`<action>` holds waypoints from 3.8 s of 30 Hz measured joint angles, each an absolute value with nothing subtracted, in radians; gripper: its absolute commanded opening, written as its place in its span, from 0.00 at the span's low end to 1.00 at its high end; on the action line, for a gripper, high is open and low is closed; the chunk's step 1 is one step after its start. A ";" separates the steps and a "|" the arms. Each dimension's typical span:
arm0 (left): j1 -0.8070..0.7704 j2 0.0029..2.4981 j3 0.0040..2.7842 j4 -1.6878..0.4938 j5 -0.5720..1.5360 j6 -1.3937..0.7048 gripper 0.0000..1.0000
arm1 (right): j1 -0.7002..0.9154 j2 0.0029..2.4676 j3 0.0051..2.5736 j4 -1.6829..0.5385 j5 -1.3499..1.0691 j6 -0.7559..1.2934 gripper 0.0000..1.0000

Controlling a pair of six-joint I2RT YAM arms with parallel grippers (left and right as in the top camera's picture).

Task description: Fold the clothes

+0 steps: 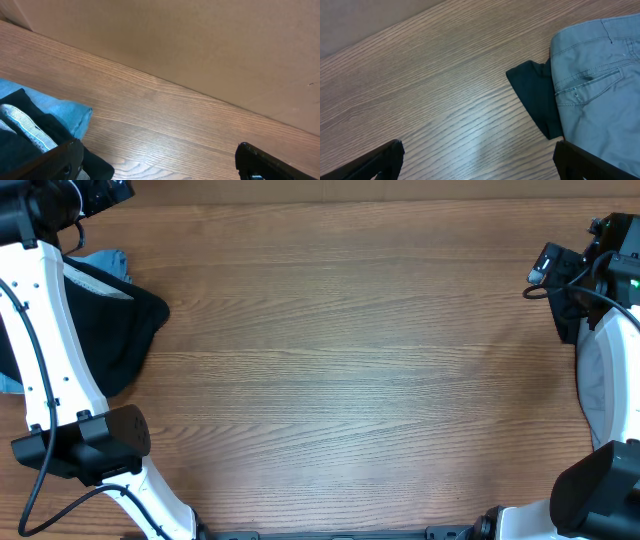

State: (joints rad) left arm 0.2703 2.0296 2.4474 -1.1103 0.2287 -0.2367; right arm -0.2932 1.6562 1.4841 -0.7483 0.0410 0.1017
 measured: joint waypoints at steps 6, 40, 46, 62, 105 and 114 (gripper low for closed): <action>0.270 2.030 2.447 -1.110 0.229 -0.237 1.00 | -0.293 1.656 1.484 -0.748 0.041 0.102 1.00; 0.270 2.030 2.447 -1.111 0.229 -0.237 1.00 | 0.000 0.934 1.485 -0.817 0.036 0.104 1.00; 0.270 2.030 2.447 -1.112 0.229 -0.237 1.00 | 0.242 0.579 1.425 -0.897 0.023 0.095 1.00; 0.270 2.030 2.447 -1.114 0.229 -0.237 1.00 | 0.250 0.018 0.807 -0.836 -0.036 0.093 1.00; 0.270 2.030 2.447 -1.113 0.229 -0.237 1.00 | 0.156 0.015 0.018 -0.083 -0.044 0.081 1.00; 0.270 2.030 2.447 -1.113 0.229 -0.237 1.00 | 0.155 0.015 0.018 -0.083 -0.044 0.081 1.00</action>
State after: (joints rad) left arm 0.2699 2.0296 2.4474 -1.1133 0.2287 -0.2367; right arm 0.1555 0.0147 0.0181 -0.0834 -0.0444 0.0814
